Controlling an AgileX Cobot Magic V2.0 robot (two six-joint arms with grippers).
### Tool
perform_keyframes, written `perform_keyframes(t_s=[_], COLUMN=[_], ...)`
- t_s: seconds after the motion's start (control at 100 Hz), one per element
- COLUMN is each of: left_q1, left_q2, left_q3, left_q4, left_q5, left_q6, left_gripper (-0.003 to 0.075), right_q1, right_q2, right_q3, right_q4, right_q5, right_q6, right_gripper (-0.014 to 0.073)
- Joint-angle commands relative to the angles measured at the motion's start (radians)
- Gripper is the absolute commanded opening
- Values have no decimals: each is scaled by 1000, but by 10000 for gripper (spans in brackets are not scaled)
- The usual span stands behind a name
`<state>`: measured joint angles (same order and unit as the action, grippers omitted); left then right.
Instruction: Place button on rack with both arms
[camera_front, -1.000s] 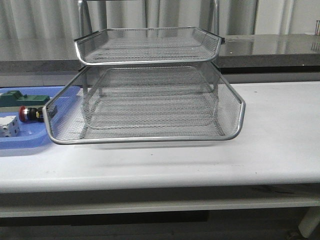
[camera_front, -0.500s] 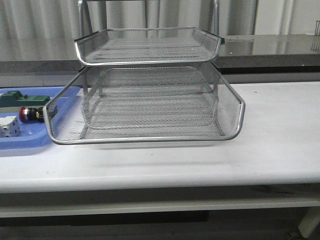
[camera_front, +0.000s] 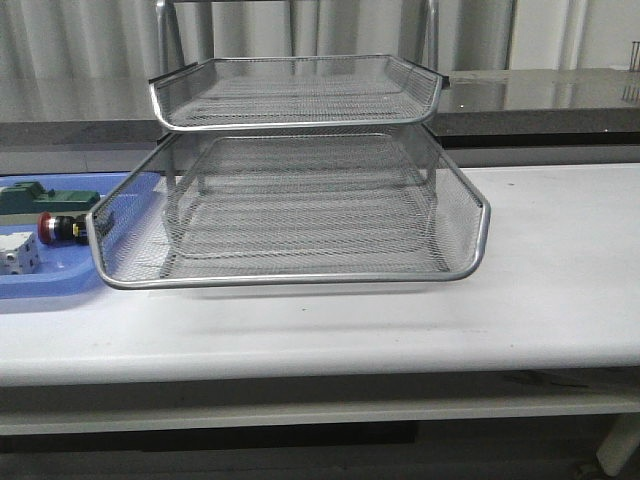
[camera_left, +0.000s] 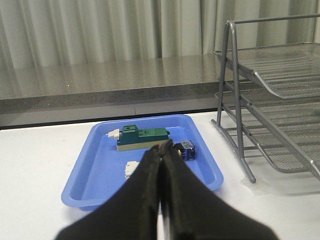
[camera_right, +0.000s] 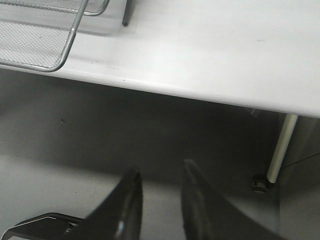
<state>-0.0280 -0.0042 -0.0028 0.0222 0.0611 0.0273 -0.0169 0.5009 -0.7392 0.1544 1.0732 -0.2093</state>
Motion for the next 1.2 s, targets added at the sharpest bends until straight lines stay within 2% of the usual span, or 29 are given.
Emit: perform_keyframes(t_s=[0.0, 0.07, 1.08, 1.19], left_q1=[2, 2, 2, 2], left_q2=[-33, -33, -33, -33], left_q3=[56, 56, 56, 56], left_q4=[-9, -9, -9, -14], left_q5=[-75, -75, -87, -130], left_q6=[-10, -10, -10, -10], left_gripper=[-21, -21, -21, -21], right_q1=[0, 0, 0, 0], right_q2=[4, 4, 4, 4], right_q3=[-32, -32, -32, -32], right_q4=[0, 0, 1, 1], right_q5=[-63, -63, -63, -63], right_q6=[3, 3, 3, 3], right_gripper=[24, -78, -71, -71])
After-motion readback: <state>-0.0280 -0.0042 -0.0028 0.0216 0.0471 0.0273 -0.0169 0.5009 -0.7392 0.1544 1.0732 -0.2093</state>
